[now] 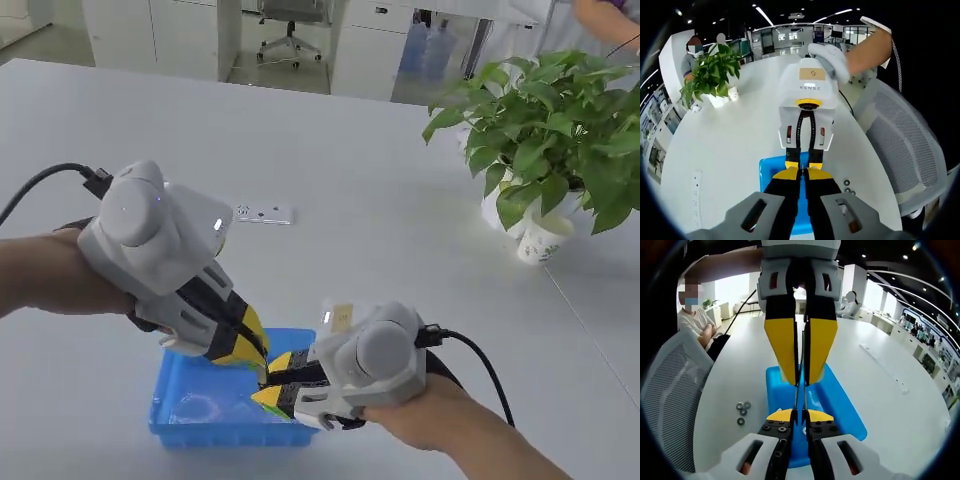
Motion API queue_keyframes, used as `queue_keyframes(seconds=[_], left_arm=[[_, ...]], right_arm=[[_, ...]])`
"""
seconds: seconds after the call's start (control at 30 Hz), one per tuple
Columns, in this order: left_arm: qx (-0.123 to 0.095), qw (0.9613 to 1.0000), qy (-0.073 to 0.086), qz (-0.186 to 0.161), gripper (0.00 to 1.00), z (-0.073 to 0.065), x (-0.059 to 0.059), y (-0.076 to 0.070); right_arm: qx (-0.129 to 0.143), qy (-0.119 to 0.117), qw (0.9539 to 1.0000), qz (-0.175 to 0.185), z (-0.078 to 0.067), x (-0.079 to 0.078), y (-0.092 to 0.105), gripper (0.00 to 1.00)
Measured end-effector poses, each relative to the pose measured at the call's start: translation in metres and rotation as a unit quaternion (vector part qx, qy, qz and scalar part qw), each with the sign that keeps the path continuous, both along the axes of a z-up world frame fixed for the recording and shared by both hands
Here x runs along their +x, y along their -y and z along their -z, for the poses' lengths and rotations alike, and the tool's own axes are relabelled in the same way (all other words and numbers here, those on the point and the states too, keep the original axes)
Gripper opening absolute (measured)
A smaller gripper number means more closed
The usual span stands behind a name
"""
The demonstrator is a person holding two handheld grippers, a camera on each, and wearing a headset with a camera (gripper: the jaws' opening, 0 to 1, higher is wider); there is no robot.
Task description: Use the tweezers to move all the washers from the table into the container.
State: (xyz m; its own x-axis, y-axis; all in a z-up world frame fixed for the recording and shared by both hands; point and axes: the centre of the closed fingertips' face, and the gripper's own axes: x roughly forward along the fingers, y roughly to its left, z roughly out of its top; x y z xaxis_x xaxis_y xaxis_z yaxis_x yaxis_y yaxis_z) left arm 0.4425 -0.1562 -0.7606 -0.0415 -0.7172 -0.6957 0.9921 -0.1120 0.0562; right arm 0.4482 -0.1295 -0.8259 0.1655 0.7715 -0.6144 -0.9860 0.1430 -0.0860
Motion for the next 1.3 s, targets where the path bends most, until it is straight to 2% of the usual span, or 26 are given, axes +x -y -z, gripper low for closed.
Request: queue_keyframes(seconds=[0.27, 0.5, 0.8, 1.1, 1.3], left_arm=[[-0.001, 1.0000, 0.003, 0.002, 0.07, -0.012, -0.008, 0.000], [0.004, 1.0000, 0.002, 0.007, 0.07, -0.017, -0.016, 0.000], [0.013, 0.9998, 0.001, 0.014, 0.07, -0.016, -0.031, -0.001], [0.006, 0.9999, 0.000, 0.012, 0.07, -0.014, -0.044, -0.002], [-0.003, 0.9999, 0.008, 0.015, 0.06, -0.012, -0.055, -0.002]], right_arm=[[0.004, 0.010, 0.9999, -0.001, -0.012, -0.006, -0.001, 0.10], [0.001, 0.014, 0.9999, -0.005, -0.017, -0.016, -0.001, 0.11], [-0.005, 0.013, 0.9998, -0.011, -0.017, -0.029, -0.002, 0.11], [-0.003, 0.008, 0.9999, -0.013, -0.015, -0.043, -0.003, 0.10], [0.003, 0.006, 0.9999, -0.010, -0.013, -0.053, -0.004, 0.10]])
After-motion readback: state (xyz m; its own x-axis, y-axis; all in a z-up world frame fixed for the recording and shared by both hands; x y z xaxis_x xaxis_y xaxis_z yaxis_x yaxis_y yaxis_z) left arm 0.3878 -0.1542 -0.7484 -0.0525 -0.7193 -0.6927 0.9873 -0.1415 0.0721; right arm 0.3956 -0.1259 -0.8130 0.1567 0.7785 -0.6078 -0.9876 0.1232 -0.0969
